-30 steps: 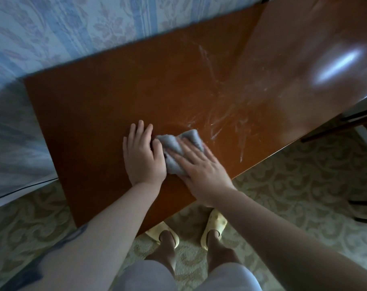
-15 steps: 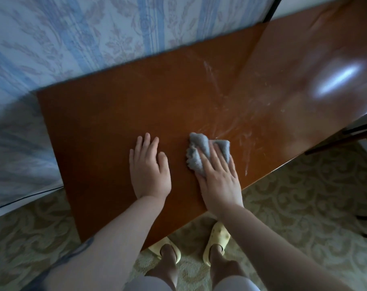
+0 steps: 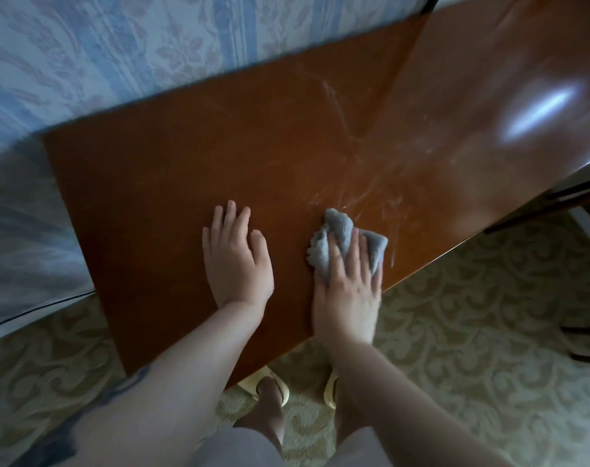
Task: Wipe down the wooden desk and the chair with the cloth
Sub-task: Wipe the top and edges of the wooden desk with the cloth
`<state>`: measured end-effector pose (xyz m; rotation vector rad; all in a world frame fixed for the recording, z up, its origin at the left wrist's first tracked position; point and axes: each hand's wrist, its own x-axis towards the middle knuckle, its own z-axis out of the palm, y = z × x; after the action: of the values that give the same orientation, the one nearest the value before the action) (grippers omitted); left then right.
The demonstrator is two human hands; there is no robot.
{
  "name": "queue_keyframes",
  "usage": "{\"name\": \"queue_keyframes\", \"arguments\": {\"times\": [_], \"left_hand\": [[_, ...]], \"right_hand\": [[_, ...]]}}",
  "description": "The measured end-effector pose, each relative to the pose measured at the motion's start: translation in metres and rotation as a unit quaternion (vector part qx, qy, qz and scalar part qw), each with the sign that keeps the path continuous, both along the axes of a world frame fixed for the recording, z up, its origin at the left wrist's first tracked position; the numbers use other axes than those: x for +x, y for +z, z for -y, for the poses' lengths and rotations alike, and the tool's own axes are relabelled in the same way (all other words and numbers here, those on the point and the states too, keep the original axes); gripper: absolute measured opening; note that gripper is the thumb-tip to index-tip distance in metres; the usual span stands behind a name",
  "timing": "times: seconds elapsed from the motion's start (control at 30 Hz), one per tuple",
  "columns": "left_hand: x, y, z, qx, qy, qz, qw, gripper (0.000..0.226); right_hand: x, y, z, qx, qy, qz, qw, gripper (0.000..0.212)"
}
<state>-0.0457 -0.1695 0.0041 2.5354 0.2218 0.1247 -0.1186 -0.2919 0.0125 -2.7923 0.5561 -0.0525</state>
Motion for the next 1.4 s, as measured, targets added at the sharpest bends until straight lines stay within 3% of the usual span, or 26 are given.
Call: {"name": "queue_keyframes", "arguments": {"times": [0.03,0.1,0.2,0.23,0.3,0.4,0.47,0.57,0.6,0.67,0.73,0.77,0.83,0.93,1.0,1.1,1.13,1.2,1.3,1.33,1.4], "left_hand": [[0.0,0.0,0.0,-0.006,-0.003,0.004,1.0,0.041],[0.0,-0.001,-0.001,-0.008,-0.008,0.003,1.0,0.042],[-0.001,0.0,-0.001,0.003,-0.007,-0.007,1.0,0.04],[-0.001,0.0,-0.001,0.005,-0.006,-0.007,1.0,0.04],[-0.002,0.0,0.0,0.009,-0.005,-0.005,1.0,0.04],[-0.002,-0.001,0.0,0.008,-0.007,-0.004,1.0,0.041],[-0.002,-0.001,-0.001,0.009,-0.008,-0.002,1.0,0.041],[-0.001,0.0,0.0,0.015,-0.005,-0.01,1.0,0.04],[-0.002,0.0,0.0,0.017,-0.003,-0.01,1.0,0.04],[-0.003,0.0,0.0,0.015,-0.002,-0.006,1.0,0.04],[-0.003,0.0,0.0,0.012,-0.006,-0.003,1.0,0.04],[-0.002,0.0,0.0,0.01,-0.006,-0.002,1.0,0.04],[-0.002,-0.001,-0.001,0.005,-0.007,0.002,1.0,0.04],[-0.001,-0.002,-0.001,0.007,-0.009,0.004,1.0,0.04],[-0.001,-0.002,0.0,0.011,-0.006,0.003,1.0,0.04],[-0.002,-0.002,0.0,0.005,0.0,0.007,1.0,0.042],[-0.001,-0.002,0.0,-0.002,0.001,0.01,1.0,0.044],[0.0,-0.001,-0.001,-0.017,0.004,0.015,1.0,0.047],[-0.001,0.0,-0.001,-0.017,0.001,0.018,1.0,0.047],[-0.001,0.0,0.0,-0.016,0.001,0.02,1.0,0.047],[-0.002,-0.001,0.001,-0.011,0.003,0.019,1.0,0.047]], "right_hand": [[-0.001,-0.001,-0.018,0.009,0.005,0.003,1.0,0.06],[0.005,0.003,-0.036,0.048,0.112,-0.015,0.992,0.061],[0.022,0.006,0.006,0.029,0.264,-0.062,0.962,0.058],[0.018,0.004,0.024,0.023,0.253,-0.056,0.966,0.058],[0.0,0.002,0.036,0.028,0.129,-0.002,0.991,0.057],[-0.02,-0.005,-0.002,0.03,0.003,0.023,0.999,0.058],[-0.014,-0.001,-0.004,0.035,0.085,-0.007,0.996,0.059],[0.0,0.0,0.056,0.0,0.264,-0.035,0.964,0.057],[-0.001,-0.002,0.075,0.014,0.24,-0.021,0.97,0.056],[-0.012,-0.005,0.082,0.047,0.084,0.023,0.995,0.055],[-0.016,-0.009,0.042,0.031,-0.041,0.045,0.998,0.055],[-0.013,-0.009,0.016,0.027,-0.048,0.044,0.997,0.055],[-0.002,0.0,-0.015,0.045,0.049,0.013,0.998,0.057],[0.02,0.013,0.019,0.037,0.248,-0.068,0.966,0.055],[0.014,0.01,0.049,0.036,0.219,-0.051,0.974,0.054],[-0.008,0.003,0.019,0.046,0.02,0.013,0.999,0.056],[-0.011,0.002,-0.002,0.045,0.022,0.008,0.999,0.059],[-0.004,0.007,-0.026,0.039,0.148,-0.02,0.988,0.062],[0.04,0.024,0.01,0.016,0.326,-0.111,0.939,0.058],[0.046,0.023,0.026,0.016,0.314,-0.124,0.941,0.056],[0.038,0.016,0.038,0.026,0.188,-0.072,0.979,0.053]]}}
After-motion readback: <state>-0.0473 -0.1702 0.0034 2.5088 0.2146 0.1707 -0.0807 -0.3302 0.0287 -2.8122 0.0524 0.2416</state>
